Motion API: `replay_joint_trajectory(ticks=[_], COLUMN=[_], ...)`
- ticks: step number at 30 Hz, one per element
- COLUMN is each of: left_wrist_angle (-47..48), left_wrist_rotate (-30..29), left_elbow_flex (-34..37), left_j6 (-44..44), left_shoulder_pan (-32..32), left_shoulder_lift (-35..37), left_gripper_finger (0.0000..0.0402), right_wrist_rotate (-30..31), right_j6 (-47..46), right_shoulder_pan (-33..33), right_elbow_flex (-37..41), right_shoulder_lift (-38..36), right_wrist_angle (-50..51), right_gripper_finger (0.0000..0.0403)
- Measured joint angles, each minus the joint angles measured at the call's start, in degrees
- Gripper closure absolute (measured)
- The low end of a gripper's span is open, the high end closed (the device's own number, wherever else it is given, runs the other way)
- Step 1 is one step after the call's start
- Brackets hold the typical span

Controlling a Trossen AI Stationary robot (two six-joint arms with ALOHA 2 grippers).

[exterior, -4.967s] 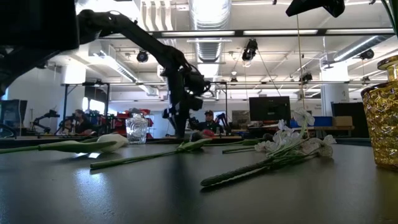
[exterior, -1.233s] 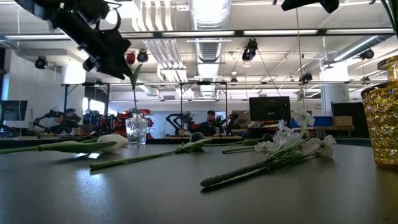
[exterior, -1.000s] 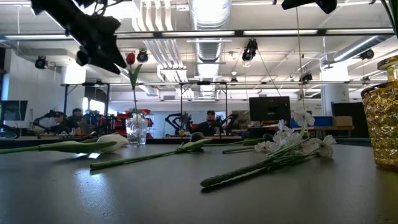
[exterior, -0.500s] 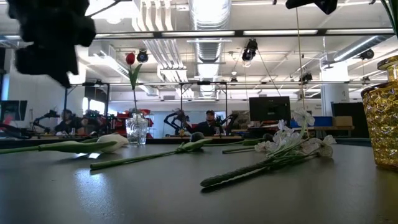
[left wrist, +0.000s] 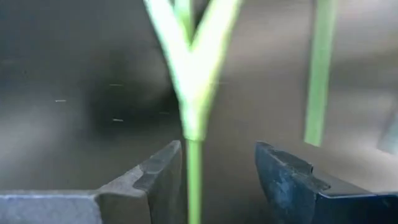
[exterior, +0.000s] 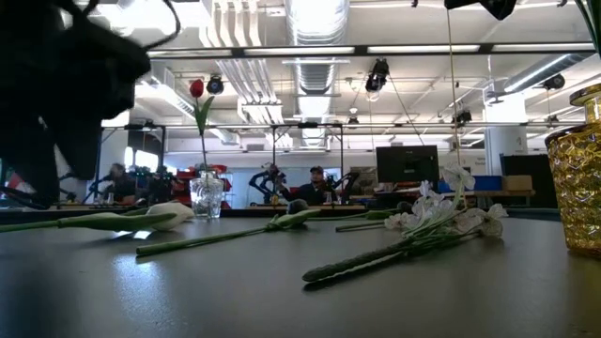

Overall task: Sort flowers into vase by color
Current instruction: Put the center white flower into the yellow vase

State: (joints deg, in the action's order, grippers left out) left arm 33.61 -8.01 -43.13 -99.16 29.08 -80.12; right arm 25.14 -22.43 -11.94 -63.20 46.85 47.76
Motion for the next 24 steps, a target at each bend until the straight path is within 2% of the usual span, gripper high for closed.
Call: replay_joint_trajectory(ticks=[5, 8, 11, 17, 20, 24], left_wrist_angle=[-0.38, -1.07, -1.67, -1.09, -0.10, 4.86], left_wrist_rotate=[0.02, -0.35, -0.95, -1.74, -6.85, -16.65], left_elbow_flex=[-0.49, -1.65, -2.88, -5.56, -8.52, -14.58], left_j6=[-3.27, -2.89, -1.61, 2.26, 7.91, 14.64], left_shoulder_pan=[0.00, -0.01, -0.02, 0.02, -0.18, -2.93], left_shoulder_lift=[-5.97, -7.93, -9.52, -10.06, -7.75, -4.90], left_gripper_finger=[0.0216, 0.0236, 0.0275, 0.0388, 0.0391, 0.0399], right_wrist_rotate=[-1.60, -1.66, -1.74, -3.00, -5.46, -6.43], right_j6=[0.16, 0.82, 1.96, 3.69, 3.75, 4.49], right_shoulder_pan=[0.00, -0.02, -0.02, -0.02, -0.02, -0.02], right_elbow_flex=[0.00, 0.00, 0.00, 0.00, -0.05, -0.28], right_shoulder_lift=[-1.78, -2.80, -3.58, -4.56, -5.15, -5.88], right_wrist_angle=[0.27, 0.29, 0.29, 0.30, -0.04, -0.03], right_gripper_finger=[0.0390, 0.0390, 0.0390, 0.0390, 0.0390, 0.0390])
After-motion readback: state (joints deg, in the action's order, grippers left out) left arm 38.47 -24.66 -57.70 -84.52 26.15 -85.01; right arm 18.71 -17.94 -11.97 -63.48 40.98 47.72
